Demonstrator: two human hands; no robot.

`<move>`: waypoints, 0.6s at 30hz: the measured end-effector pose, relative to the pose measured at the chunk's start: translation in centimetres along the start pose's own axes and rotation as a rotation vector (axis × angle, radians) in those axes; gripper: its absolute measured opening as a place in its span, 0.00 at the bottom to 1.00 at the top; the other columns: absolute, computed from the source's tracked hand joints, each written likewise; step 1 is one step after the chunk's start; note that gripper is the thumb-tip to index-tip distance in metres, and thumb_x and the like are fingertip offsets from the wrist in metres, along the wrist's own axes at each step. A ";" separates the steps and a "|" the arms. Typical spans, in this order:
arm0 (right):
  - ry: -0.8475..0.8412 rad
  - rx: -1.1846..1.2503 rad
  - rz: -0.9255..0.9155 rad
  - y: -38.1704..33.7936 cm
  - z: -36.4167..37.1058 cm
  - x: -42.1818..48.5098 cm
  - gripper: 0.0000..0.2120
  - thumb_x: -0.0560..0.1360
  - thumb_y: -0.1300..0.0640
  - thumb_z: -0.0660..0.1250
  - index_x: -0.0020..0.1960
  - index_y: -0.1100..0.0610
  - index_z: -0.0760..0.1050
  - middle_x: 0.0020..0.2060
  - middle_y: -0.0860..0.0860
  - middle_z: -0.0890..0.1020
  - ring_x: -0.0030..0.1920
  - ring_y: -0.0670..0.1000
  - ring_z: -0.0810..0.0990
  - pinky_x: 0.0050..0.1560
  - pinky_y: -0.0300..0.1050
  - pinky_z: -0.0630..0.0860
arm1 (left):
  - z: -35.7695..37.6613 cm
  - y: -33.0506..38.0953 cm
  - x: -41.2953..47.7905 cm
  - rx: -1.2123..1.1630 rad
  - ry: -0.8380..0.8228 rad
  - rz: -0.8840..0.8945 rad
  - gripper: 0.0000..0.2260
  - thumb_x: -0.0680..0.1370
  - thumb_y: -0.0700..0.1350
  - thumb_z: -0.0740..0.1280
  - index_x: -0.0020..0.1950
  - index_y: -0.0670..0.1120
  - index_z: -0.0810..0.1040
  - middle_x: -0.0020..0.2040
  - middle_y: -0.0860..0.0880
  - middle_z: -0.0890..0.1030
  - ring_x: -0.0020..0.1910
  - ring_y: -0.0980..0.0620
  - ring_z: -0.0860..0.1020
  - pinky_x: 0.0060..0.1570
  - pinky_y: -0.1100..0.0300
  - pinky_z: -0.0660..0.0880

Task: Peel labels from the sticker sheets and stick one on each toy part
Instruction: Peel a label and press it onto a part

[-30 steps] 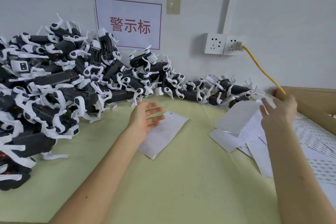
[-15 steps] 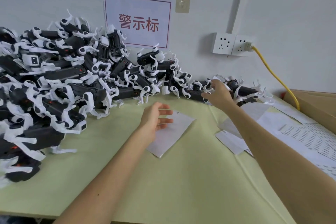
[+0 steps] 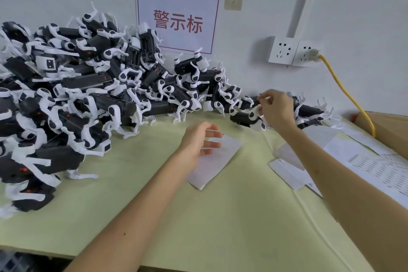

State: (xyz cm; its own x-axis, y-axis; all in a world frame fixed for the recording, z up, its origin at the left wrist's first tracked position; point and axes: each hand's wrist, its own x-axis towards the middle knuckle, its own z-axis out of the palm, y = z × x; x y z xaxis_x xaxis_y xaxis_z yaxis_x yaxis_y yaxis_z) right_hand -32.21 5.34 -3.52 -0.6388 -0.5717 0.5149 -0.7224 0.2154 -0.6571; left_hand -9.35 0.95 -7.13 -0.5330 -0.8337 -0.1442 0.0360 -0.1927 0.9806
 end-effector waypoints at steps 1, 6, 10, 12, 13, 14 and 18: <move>-0.004 0.028 -0.008 -0.8 -0.7 0.1 0.10 0.79 0.66 0.62 0.49 0.60 0.82 0.32 0.55 0.83 0.27 0.44 0.81 0.30 0.34 0.75 | 0.1 0.0 -0.1 0.006 -0.009 0.002 0.10 0.83 0.45 0.60 0.52 0.46 0.81 0.48 0.48 0.88 0.38 0.49 0.83 0.39 0.59 0.74; -0.134 0.107 -0.090 -5.1 -4.0 -0.5 0.12 0.80 0.64 0.62 0.45 0.54 0.81 0.27 0.49 0.81 0.23 0.43 0.75 0.27 0.34 0.72 | 0.3 -0.1 0.2 0.106 0.096 0.246 0.08 0.81 0.45 0.67 0.59 0.50 0.80 0.55 0.55 0.82 0.54 0.56 0.79 0.46 0.63 0.71; -0.342 0.039 -0.154 -7.6 -6.3 -2.2 0.11 0.80 0.62 0.63 0.45 0.53 0.82 0.24 0.47 0.77 0.23 0.44 0.71 0.25 0.30 0.66 | 0.0 0.5 -0.1 0.093 0.066 0.465 0.08 0.80 0.49 0.66 0.55 0.50 0.84 0.52 0.61 0.84 0.54 0.64 0.79 0.53 0.63 0.69; -0.444 -0.042 -0.187 -8.4 -6.8 -3.3 0.10 0.80 0.60 0.64 0.45 0.51 0.82 0.23 0.48 0.78 0.23 0.44 0.71 0.27 0.32 0.67 | -0.1 0.8 -0.3 0.103 -0.098 0.441 0.16 0.80 0.54 0.63 0.55 0.46 0.85 0.53 0.57 0.86 0.55 0.58 0.82 0.57 0.56 0.72; -0.482 -0.075 -0.201 -8.7 -6.8 -3.8 0.10 0.80 0.59 0.65 0.45 0.50 0.82 0.23 0.48 0.78 0.23 0.44 0.71 0.28 0.34 0.68 | -0.1 0.9 -0.4 0.121 -0.214 0.406 0.20 0.80 0.57 0.60 0.56 0.46 0.84 0.56 0.54 0.86 0.56 0.53 0.83 0.59 0.53 0.73; -0.510 -0.088 -0.209 -9.0 -6.6 -4.3 0.09 0.80 0.58 0.66 0.45 0.50 0.83 0.24 0.47 0.79 0.23 0.43 0.72 0.29 0.34 0.69 | 0.0 0.8 -0.5 0.133 -0.337 0.360 0.22 0.79 0.60 0.59 0.57 0.46 0.84 0.58 0.52 0.86 0.57 0.49 0.84 0.59 0.51 0.74; -0.574 -0.105 -0.181 -9.5 -5.5 -4.8 0.05 0.79 0.54 0.69 0.47 0.50 0.83 0.29 0.44 0.81 0.28 0.42 0.76 0.33 0.34 0.71 | 0.0 0.6 -1.0 0.248 -0.591 0.238 0.21 0.80 0.60 0.61 0.61 0.49 0.83 0.62 0.50 0.84 0.53 0.45 0.82 0.53 0.55 0.73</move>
State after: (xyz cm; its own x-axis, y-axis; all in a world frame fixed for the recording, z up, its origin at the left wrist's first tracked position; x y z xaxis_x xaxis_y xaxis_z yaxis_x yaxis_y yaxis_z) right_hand -23.74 10.40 3.27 -0.2796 -0.9358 0.2148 -0.8469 0.1350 -0.5144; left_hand -8.82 1.66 -6.42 -0.9092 -0.4027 0.1062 0.0517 0.1439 0.9882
